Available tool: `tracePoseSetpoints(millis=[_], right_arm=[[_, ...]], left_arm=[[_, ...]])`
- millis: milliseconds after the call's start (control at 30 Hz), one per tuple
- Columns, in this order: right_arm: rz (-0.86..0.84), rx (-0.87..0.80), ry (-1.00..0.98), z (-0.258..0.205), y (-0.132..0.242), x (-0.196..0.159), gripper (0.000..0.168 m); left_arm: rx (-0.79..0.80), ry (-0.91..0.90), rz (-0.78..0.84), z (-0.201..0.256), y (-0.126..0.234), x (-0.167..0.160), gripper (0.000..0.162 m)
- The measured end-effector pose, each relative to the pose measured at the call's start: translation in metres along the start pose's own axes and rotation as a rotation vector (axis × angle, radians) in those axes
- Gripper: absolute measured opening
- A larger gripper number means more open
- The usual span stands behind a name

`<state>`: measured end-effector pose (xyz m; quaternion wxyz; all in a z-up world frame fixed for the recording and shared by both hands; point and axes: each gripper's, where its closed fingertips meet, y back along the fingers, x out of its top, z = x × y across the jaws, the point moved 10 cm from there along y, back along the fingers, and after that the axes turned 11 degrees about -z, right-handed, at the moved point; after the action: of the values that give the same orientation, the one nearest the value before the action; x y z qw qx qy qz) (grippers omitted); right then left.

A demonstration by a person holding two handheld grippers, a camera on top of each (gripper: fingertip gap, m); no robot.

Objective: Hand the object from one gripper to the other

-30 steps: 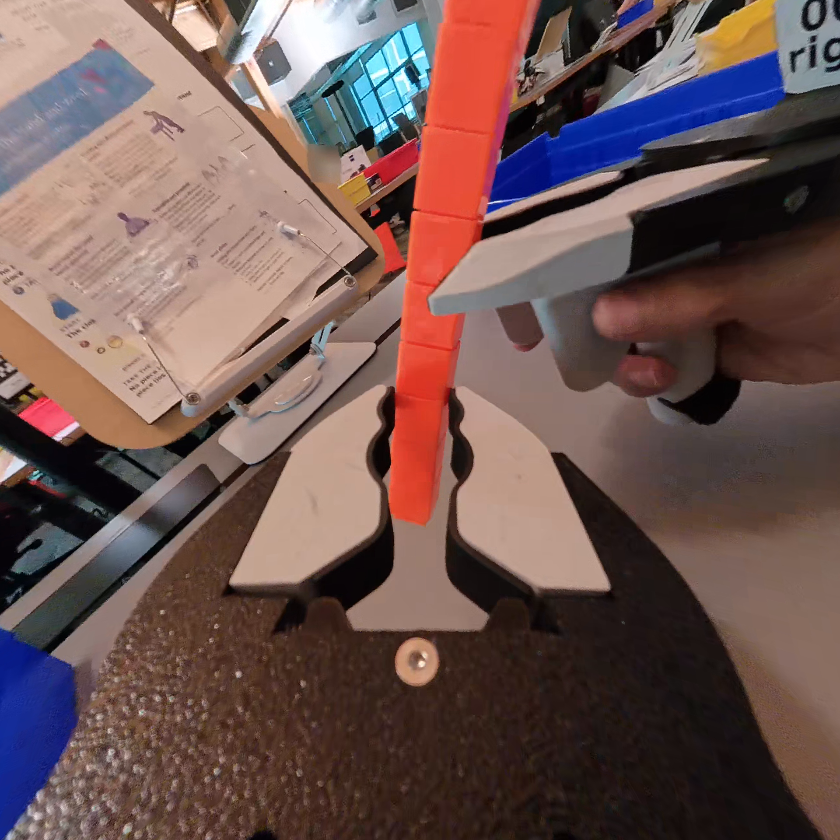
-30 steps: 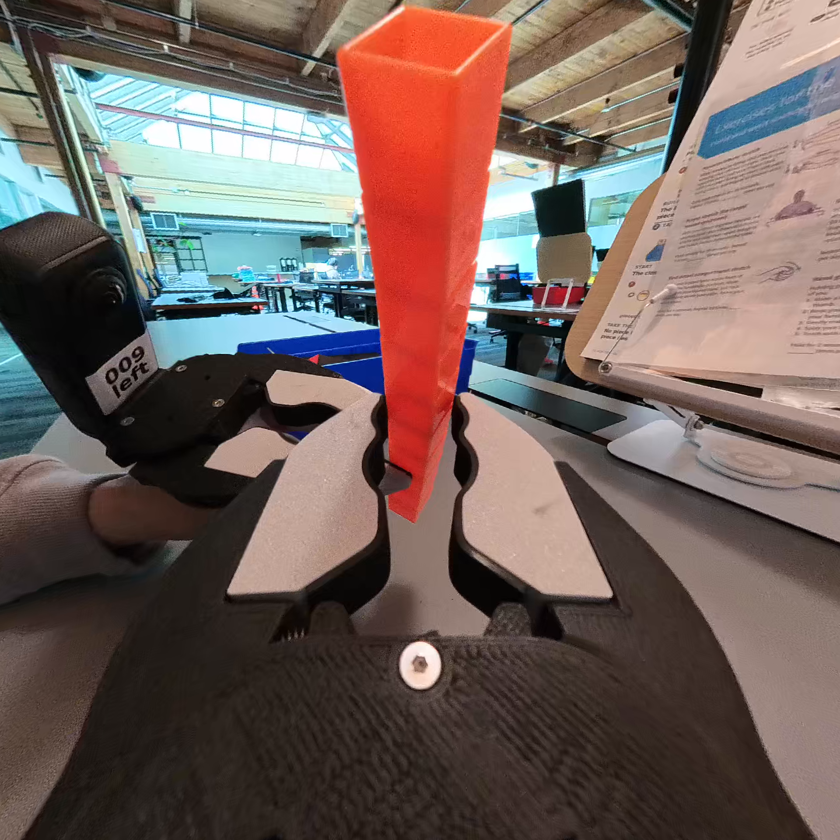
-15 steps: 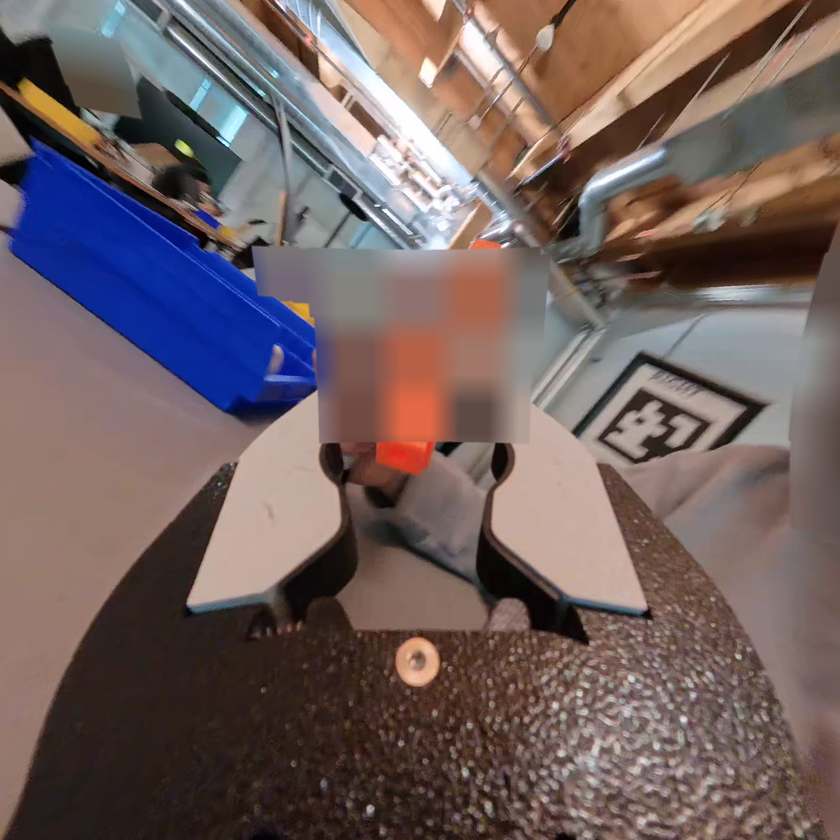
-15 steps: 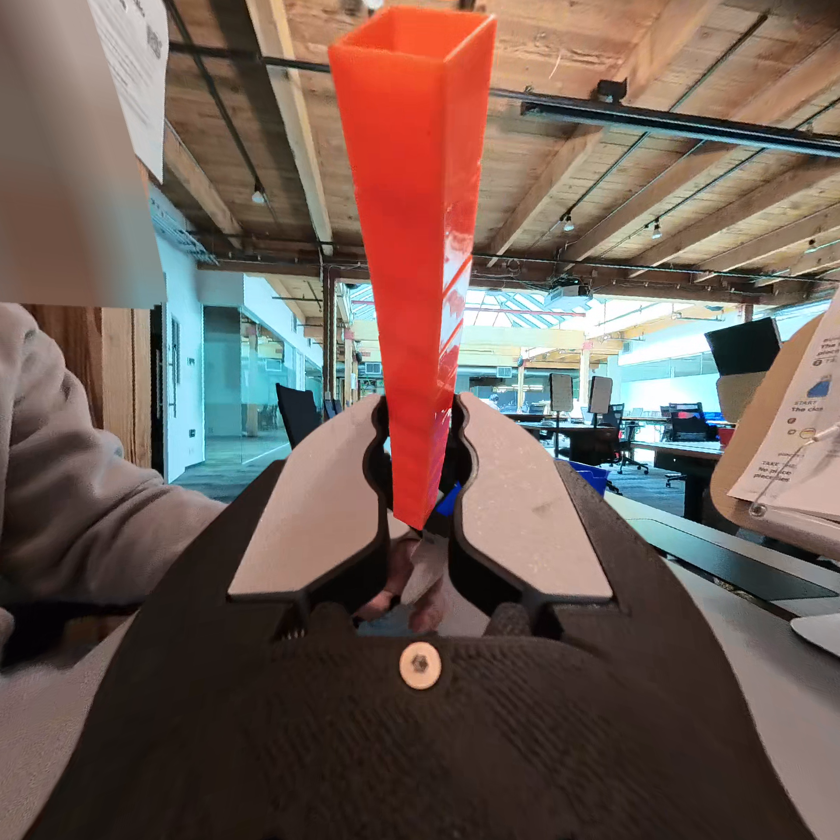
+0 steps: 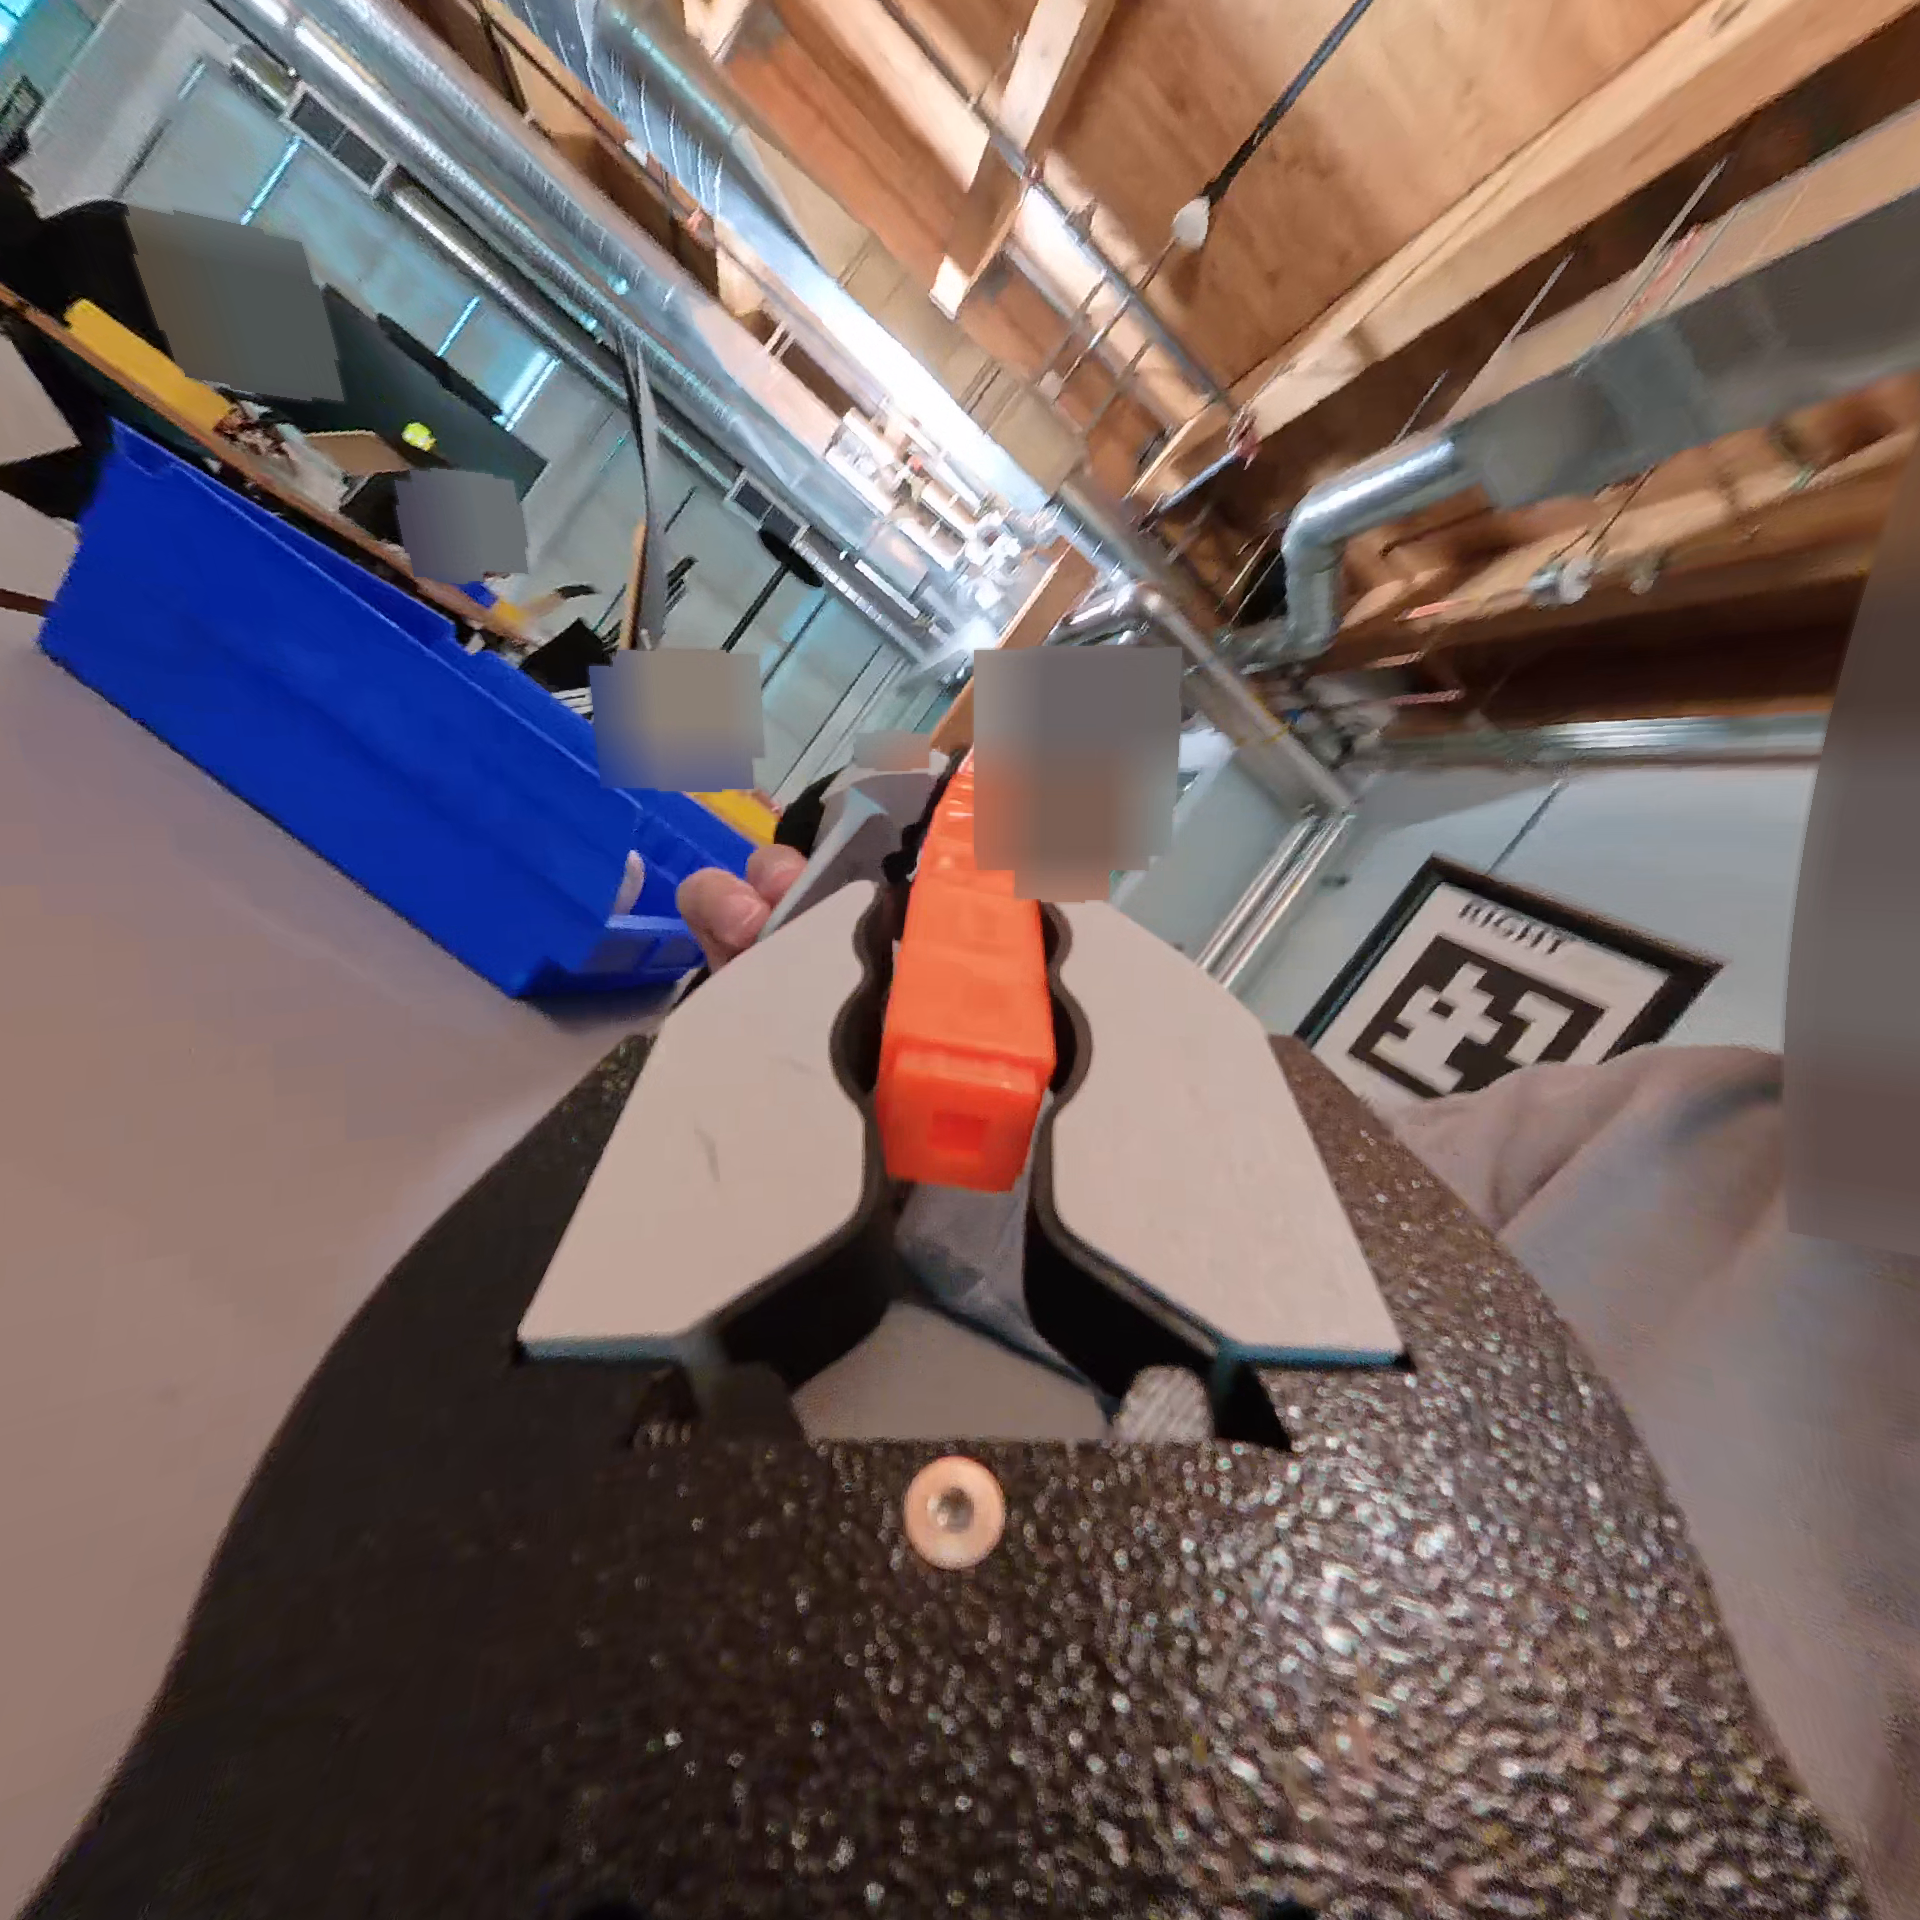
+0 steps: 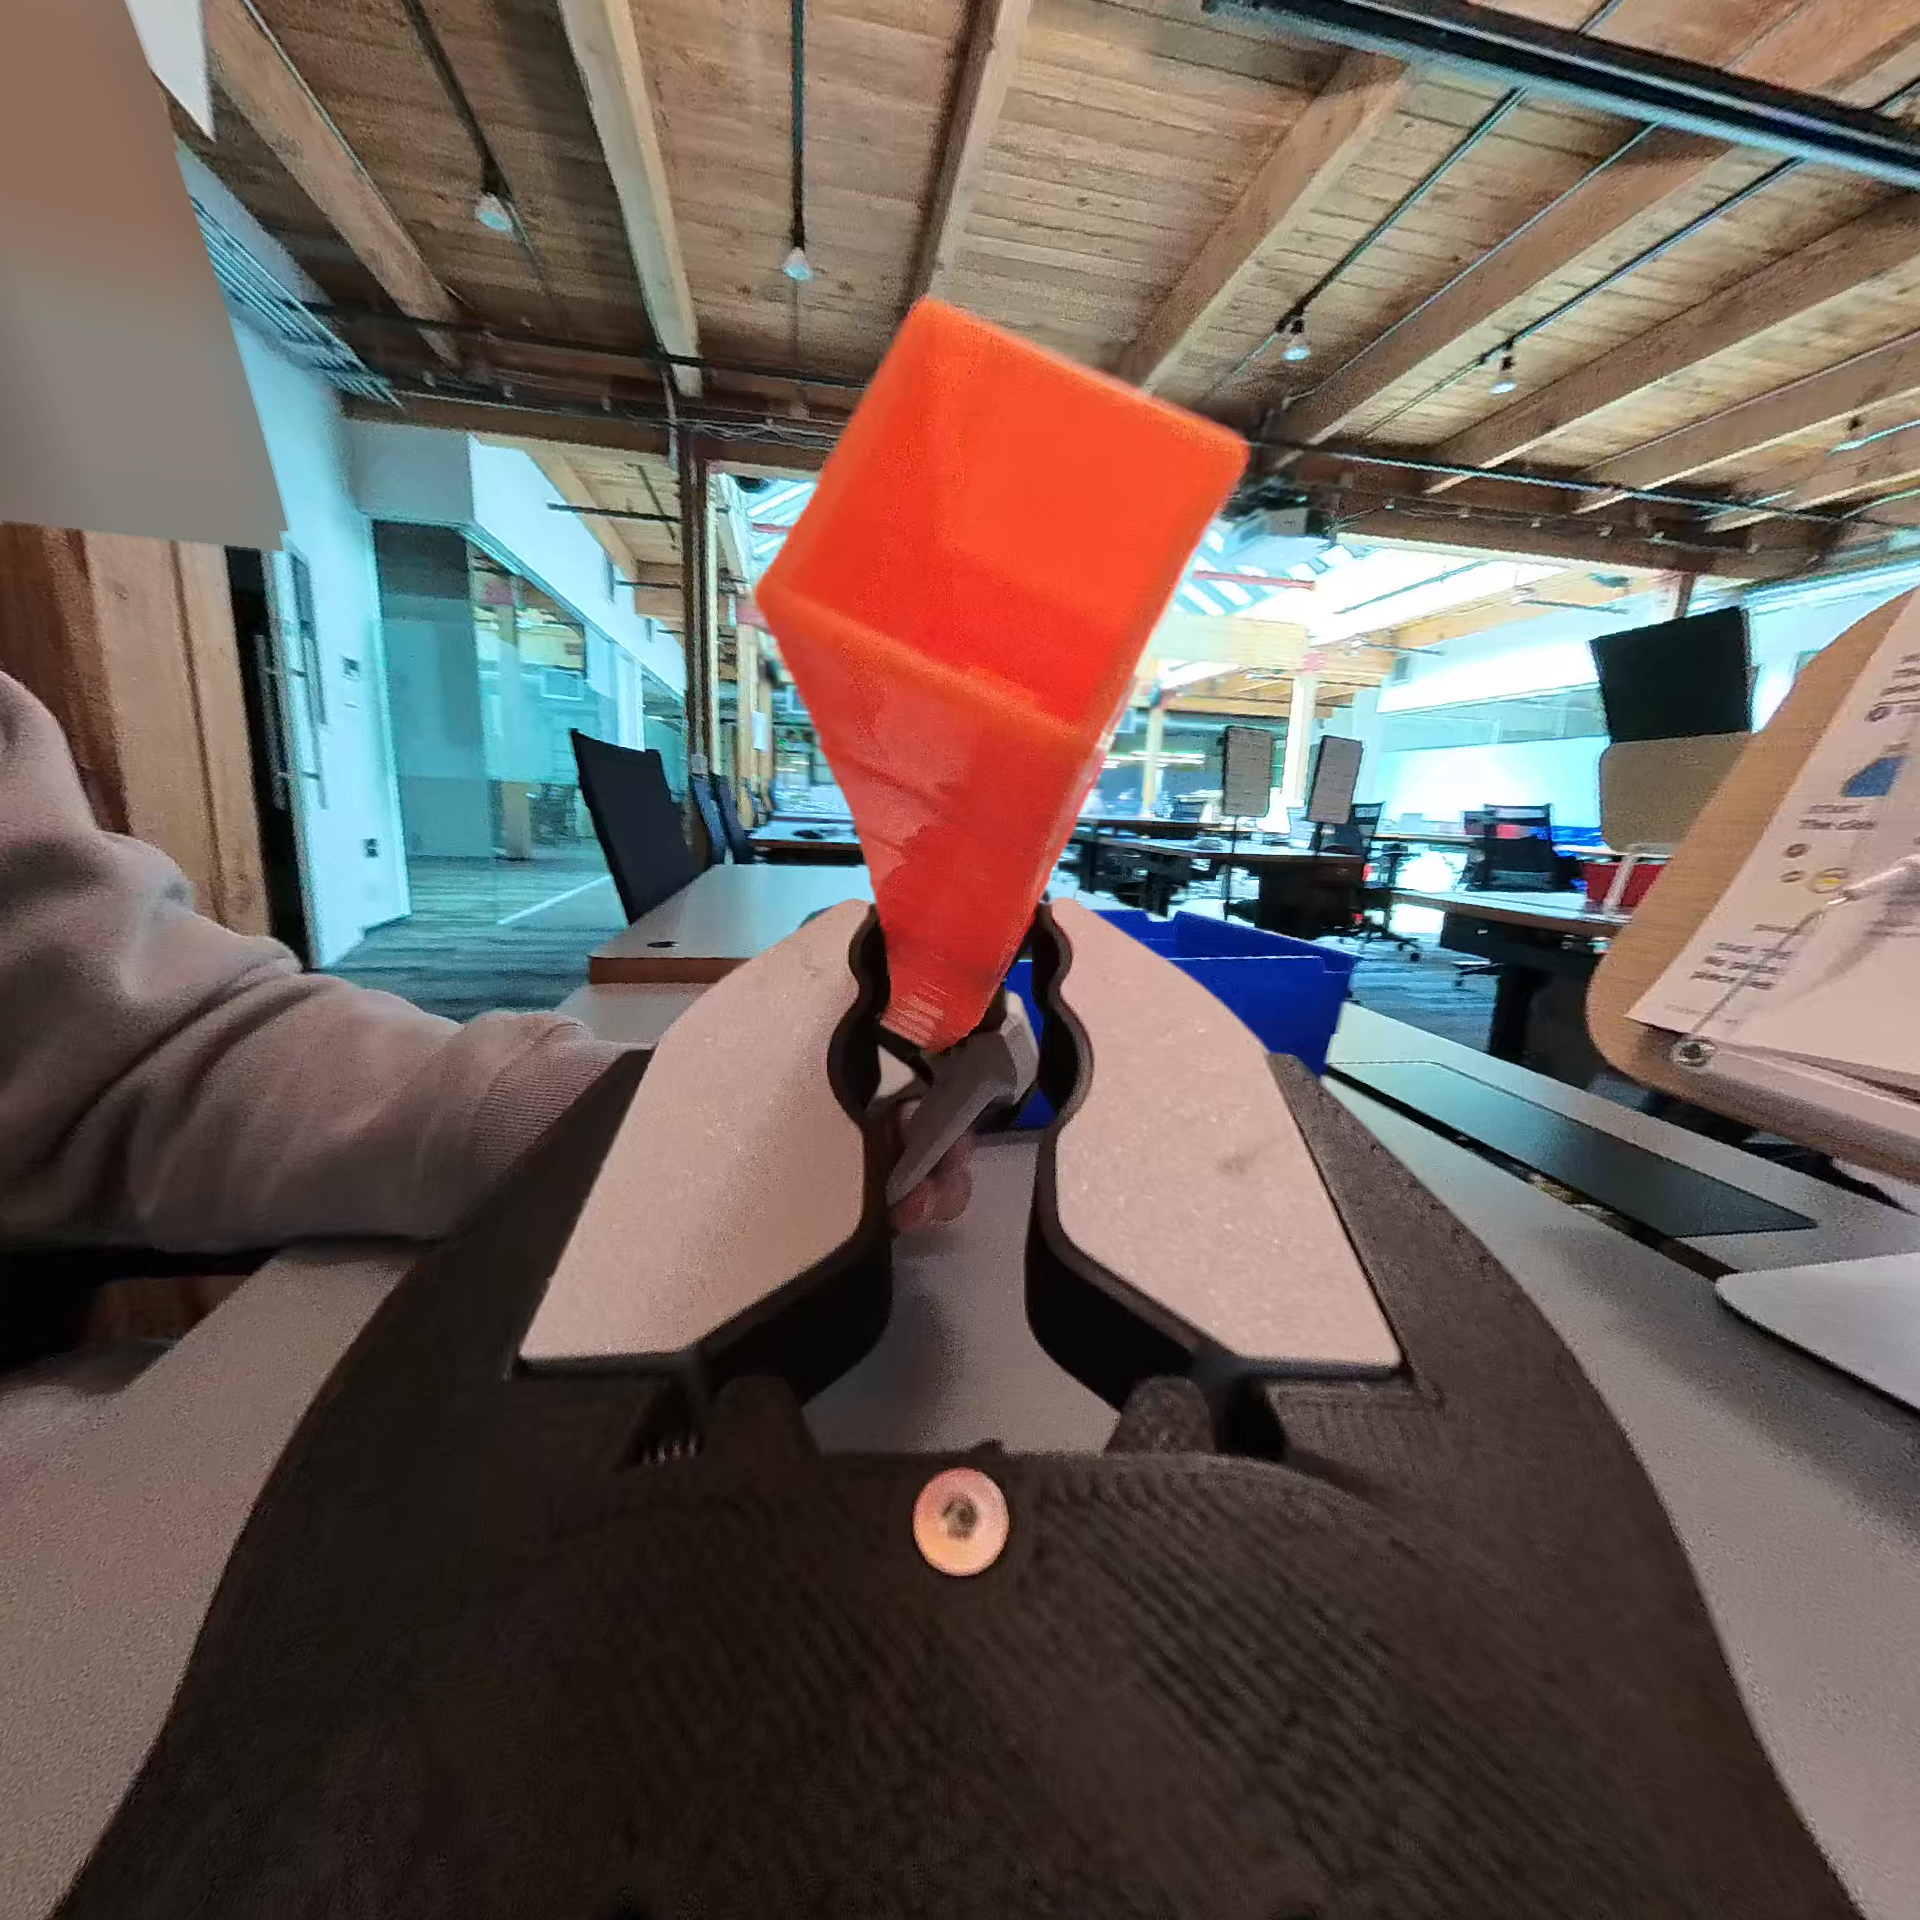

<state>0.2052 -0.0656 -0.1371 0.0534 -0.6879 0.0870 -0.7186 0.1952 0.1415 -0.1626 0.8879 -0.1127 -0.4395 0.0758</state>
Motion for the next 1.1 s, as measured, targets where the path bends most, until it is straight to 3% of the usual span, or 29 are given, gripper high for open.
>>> tracePoseSetpoints(millis=[200,333,500,767,900,1100], right_arm=[[-0.060,0.110,-0.112,0.005,0.003,0.001,0.026],[-0.002,0.171,-0.160,0.003,-0.002,0.000,0.024],[0.028,0.057,-0.079,0.001,-0.002,0.008,0.023],[0.072,0.054,-0.207,0.007,-0.006,-0.008,0.022],[0.070,0.086,-0.256,0.008,-0.008,-0.013,0.022],[0.004,0.135,-0.280,0.010,-0.006,-0.015,0.022]], left_arm=[[0.053,-0.084,-0.185,0.008,0.000,0.001,0.024],[0.159,-0.223,-0.461,0.007,-0.024,-0.023,0.024],[0.172,-0.253,-0.261,0.009,-0.025,-0.016,0.024],[0.162,-0.248,-0.006,0.013,-0.009,-0.002,0.025],[0.236,-0.347,-0.057,0.019,-0.006,0.002,0.023],[0.226,-0.338,-0.142,0.017,-0.004,0.002,0.023]])
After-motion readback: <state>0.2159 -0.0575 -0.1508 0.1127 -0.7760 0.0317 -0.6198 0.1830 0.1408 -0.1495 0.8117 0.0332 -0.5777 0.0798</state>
